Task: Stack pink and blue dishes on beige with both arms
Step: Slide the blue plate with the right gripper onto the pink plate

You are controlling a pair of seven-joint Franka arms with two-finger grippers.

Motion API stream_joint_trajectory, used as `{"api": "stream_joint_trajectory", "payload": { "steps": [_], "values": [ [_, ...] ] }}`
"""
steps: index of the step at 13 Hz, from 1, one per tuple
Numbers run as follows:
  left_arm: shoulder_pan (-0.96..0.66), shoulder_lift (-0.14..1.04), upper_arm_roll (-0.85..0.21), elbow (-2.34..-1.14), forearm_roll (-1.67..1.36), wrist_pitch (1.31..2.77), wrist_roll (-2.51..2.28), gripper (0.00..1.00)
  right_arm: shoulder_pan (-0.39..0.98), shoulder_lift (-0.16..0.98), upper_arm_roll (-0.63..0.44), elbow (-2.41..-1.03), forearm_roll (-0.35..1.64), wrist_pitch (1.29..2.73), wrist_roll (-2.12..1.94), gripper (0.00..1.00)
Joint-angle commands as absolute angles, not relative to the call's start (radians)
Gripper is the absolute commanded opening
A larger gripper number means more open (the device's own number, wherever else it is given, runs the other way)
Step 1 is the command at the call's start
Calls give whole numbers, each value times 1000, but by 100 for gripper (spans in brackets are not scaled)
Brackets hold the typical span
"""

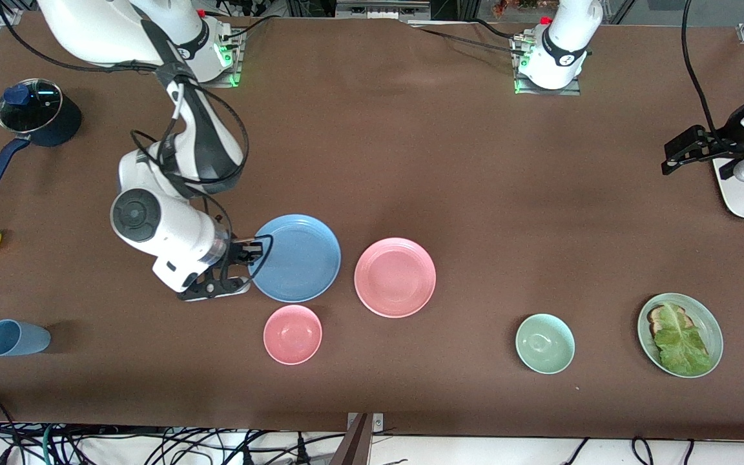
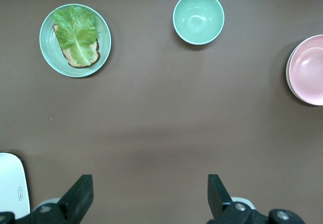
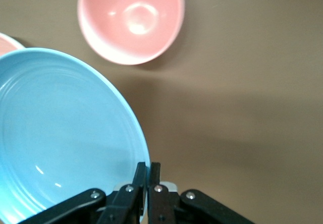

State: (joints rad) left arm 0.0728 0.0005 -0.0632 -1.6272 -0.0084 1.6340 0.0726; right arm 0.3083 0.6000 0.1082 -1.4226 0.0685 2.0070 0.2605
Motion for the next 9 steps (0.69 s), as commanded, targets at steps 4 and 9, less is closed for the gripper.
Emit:
{"api": "stream_joint_trajectory", "payload": {
  "steps": [4, 9],
  "values": [
    [71, 17, -58, -1592, -31, 1615, 92, 100, 452, 693, 101, -1382, 69, 2161, 513, 0],
    [71, 17, -60, -1588, -31, 1615, 92, 100, 523, 750, 100, -1382, 67, 2284, 680, 0]
  ]
}}
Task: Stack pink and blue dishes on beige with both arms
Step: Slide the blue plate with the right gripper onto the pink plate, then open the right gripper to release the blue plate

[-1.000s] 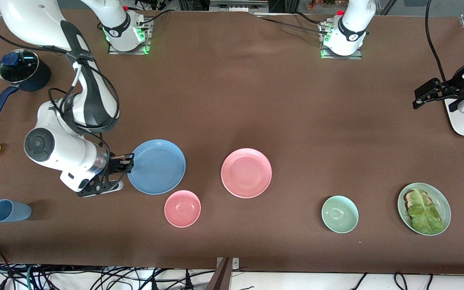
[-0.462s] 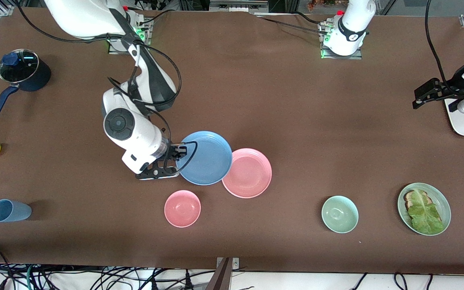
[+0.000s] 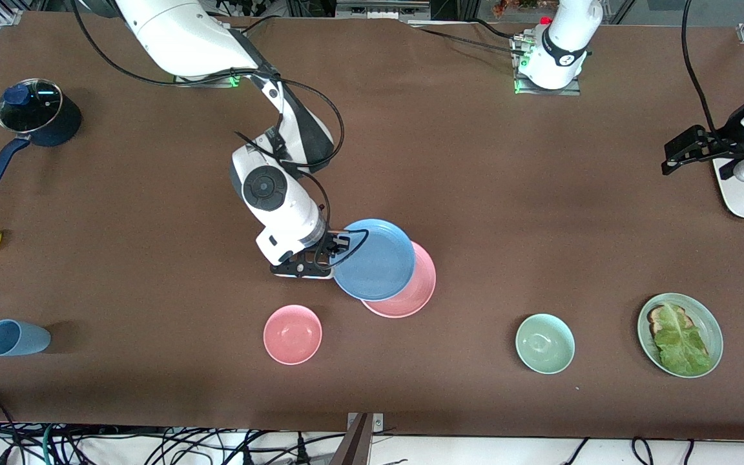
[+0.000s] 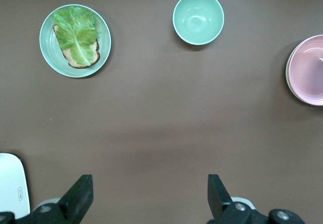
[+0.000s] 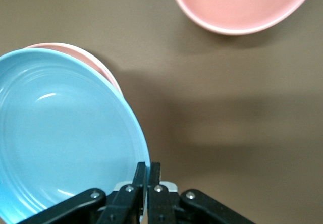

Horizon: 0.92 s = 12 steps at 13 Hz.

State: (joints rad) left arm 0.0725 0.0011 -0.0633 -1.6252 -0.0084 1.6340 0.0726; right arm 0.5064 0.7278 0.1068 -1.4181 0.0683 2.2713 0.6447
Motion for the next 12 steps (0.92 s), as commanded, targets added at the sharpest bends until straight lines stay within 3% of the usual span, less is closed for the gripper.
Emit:
{"api": "stream_joint_trajectory", "payload": {
  "steps": [1, 12],
  "values": [
    [71, 17, -60, -1588, -31, 1615, 92, 100, 532, 759, 98, -1382, 67, 2301, 690, 0],
    [71, 15, -61, -1586, -31, 1615, 92, 100, 555, 853, 94, -1308, 64, 2401, 761, 0]
  ]
}}
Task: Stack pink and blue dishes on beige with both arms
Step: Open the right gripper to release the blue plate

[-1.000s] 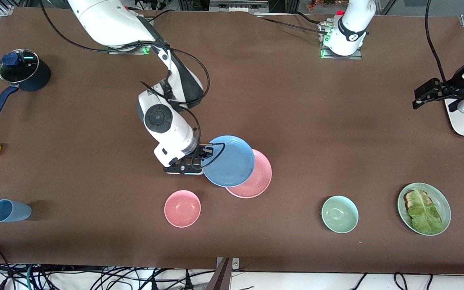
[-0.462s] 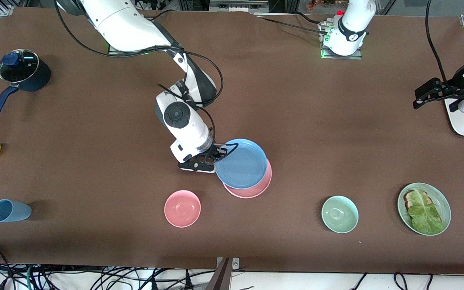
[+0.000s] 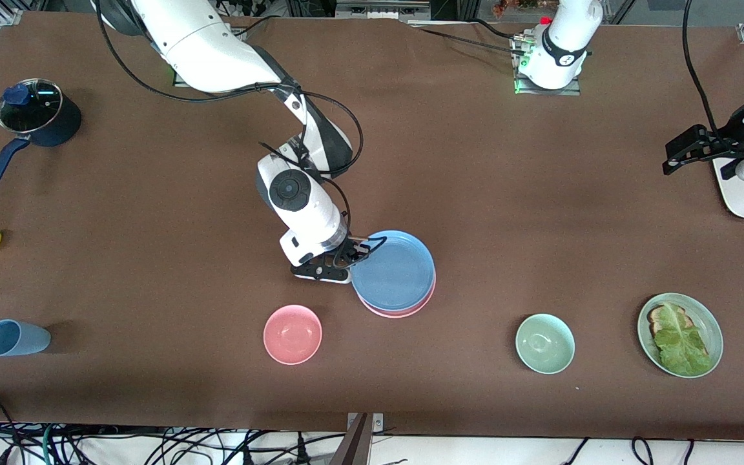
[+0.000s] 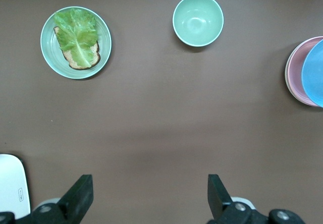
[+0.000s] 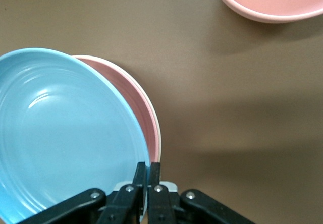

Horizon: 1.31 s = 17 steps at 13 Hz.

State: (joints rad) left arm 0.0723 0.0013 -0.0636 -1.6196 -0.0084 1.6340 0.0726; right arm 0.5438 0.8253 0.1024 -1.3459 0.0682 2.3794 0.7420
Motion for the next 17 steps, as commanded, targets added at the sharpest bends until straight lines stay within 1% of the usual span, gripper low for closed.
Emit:
{"api": "stream_joint_trajectory", "payload": {
  "steps": [1, 6, 9, 10, 11, 12, 13, 14, 15, 17],
  "values": [
    [71, 17, -61, -1586, -31, 1615, 94, 100, 555, 859, 94, -1308, 64, 2407, 761, 0],
    [71, 15, -61, -1586, -31, 1615, 92, 100, 569, 868, 91, -1308, 63, 2416, 776, 0],
    [71, 17, -61, -1586, -31, 1615, 94, 100, 569, 868, 91, -1310, 38, 2425, 776, 7],
    [69, 17, -61, -1586, -31, 1615, 94, 100, 568, 868, 91, -1310, 37, 2424, 773, 8],
    [69, 17, -63, -1586, -31, 1615, 94, 100, 561, 865, 87, -1310, 38, 2424, 770, 13],
    [69, 17, -63, -1586, -31, 1615, 94, 100, 558, 865, 86, -1309, 38, 2425, 769, 19],
    [68, 17, -63, -1586, -31, 1615, 94, 100, 557, 861, 86, -1308, 38, 2421, 765, 31],
    [67, 17, -63, -1586, -31, 1615, 94, 100, 557, 854, 80, -1308, 38, 2416, 765, 69],
    [67, 17, -63, -1586, -31, 1615, 92, 100, 558, 850, 69, -1308, 37, 2415, 765, 100],
    [67, 17, -63, -1586, -31, 1615, 94, 100, 560, 832, 54, -1308, 35, 2393, 764, 100]
  ]
}}
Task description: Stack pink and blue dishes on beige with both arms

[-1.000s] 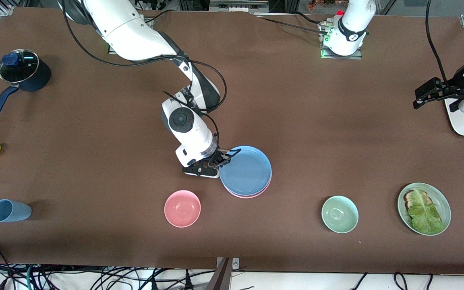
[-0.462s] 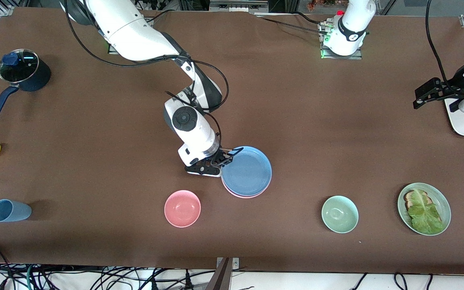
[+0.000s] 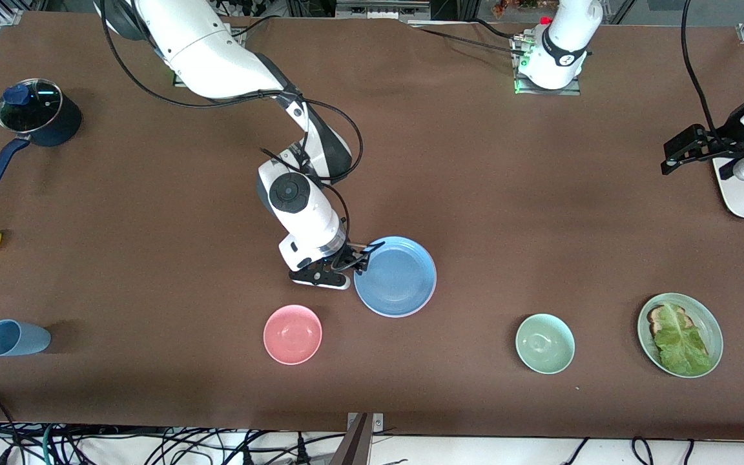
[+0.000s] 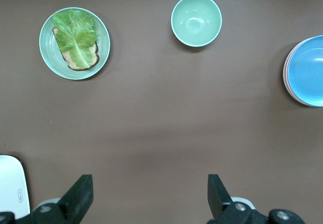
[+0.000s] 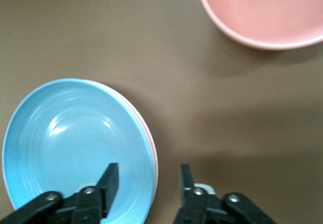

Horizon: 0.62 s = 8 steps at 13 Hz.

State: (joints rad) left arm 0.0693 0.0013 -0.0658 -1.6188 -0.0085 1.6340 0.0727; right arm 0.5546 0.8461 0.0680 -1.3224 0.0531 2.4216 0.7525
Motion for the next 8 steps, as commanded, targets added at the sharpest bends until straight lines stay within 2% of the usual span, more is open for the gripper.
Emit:
{"api": "stream_joint_trajectory", "payload": {
  "steps": [1, 5, 8],
  "values": [
    [67, 15, -63, -1586, -31, 1615, 94, 100, 558, 821, 43, -1308, 35, 2354, 761, 100],
    [66, 15, -63, -1586, -31, 1615, 94, 100, 539, 756, -28, -1301, 40, 2189, 607, 100],
    [66, 15, -63, -1586, -31, 1615, 94, 100, 499, 663, -66, -1302, 37, 2068, 500, 100]
  ]
}}
